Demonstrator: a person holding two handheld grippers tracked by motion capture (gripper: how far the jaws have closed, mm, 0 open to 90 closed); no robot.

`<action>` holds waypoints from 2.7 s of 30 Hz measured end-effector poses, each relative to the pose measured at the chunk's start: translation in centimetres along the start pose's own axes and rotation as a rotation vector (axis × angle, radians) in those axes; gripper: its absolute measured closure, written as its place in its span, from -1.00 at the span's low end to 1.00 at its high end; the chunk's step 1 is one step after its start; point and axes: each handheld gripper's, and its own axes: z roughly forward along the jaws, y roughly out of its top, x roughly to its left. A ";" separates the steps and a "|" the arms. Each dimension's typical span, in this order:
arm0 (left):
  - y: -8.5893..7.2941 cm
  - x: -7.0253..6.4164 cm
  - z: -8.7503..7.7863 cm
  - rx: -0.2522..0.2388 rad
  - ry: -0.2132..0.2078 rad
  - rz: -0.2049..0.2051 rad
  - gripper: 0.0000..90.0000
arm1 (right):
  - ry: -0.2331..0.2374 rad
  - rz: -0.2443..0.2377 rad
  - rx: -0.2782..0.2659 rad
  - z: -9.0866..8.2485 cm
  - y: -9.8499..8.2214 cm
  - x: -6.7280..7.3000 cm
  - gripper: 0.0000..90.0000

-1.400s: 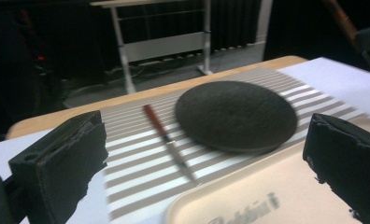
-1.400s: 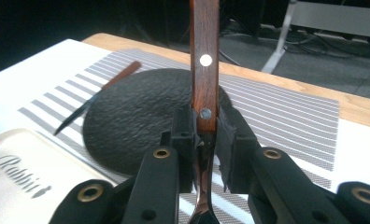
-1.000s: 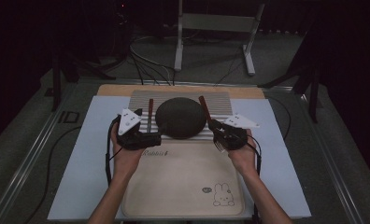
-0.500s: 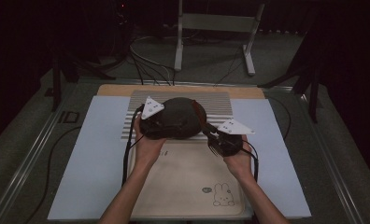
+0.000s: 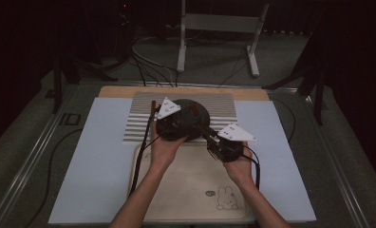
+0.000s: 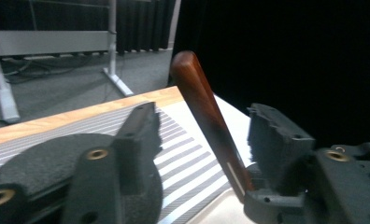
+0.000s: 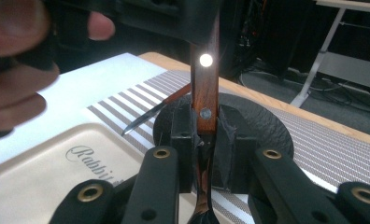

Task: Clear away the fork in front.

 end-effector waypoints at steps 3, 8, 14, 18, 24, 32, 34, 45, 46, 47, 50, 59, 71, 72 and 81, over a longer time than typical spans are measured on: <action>-0.1 -0.2 0.3 -0.005 -0.006 0.001 0.12 | 0.001 -0.004 -0.004 0.0 0.0 0.1 0.74; -0.1 -0.6 0.6 -0.018 -0.023 -0.008 0.30 | -0.007 -0.007 -0.011 -0.1 0.0 0.4 0.74; 0.0 -0.8 0.7 -0.026 -0.039 -0.020 0.43 | -0.016 -0.011 -0.023 -0.1 0.0 0.6 0.74; 0.0 -0.7 0.7 -0.027 -0.048 -0.033 0.49 | -0.019 -0.007 -0.027 -0.2 0.0 0.7 0.74; 0.1 -0.7 0.6 -0.043 -0.086 -0.054 0.70 | -0.017 -0.001 -0.032 -0.3 0.1 0.8 0.74; 0.5 -0.7 0.4 -0.037 -0.095 -0.039 0.78 | 0.037 0.019 -0.014 -0.3 0.3 0.2 0.27; 0.6 -0.6 0.2 -0.040 -0.092 -0.040 0.78 | 0.039 0.026 -0.009 -0.4 0.2 -0.1 0.04; 1.2 0.2 -0.9 -0.030 -0.085 -0.034 0.78 | -0.106 0.038 0.122 -0.3 -0.4 -2.1 -0.69; 1.3 0.2 -1.0 -0.030 -0.084 -0.028 0.78 | -0.130 0.040 0.129 -0.4 -0.5 -2.3 -0.69; 1.3 0.2 -1.1 -0.029 -0.084 -0.025 0.78 | -0.143 0.049 0.132 -0.6 -0.7 -2.5 -0.70; 1.6 0.3 -1.4 -0.031 -0.089 -0.023 0.78 | -0.180 0.066 0.137 -1.1 -1.3 -3.4 -0.72; 2.4 0.5 -2.5 -0.036 -0.100 -0.009 0.78 | -0.286 0.086 0.126 -3.7 -3.4 -5.6 -0.74; 3.2 1.1 -3.8 -0.014 -0.123 0.025 0.78 | -0.337 0.106 0.106 -5.7 -4.8 -7.3 -0.75; 3.3 1.2 -4.0 -0.011 -0.127 0.026 0.78 | -0.343 0.108 0.107 -5.8 -4.9 -7.5 -0.75; 3.5 1.5 -5.3 0.021 -0.151 0.054 0.78 | -0.374 0.118 0.099 -6.7 -5.4 -8.4 -0.75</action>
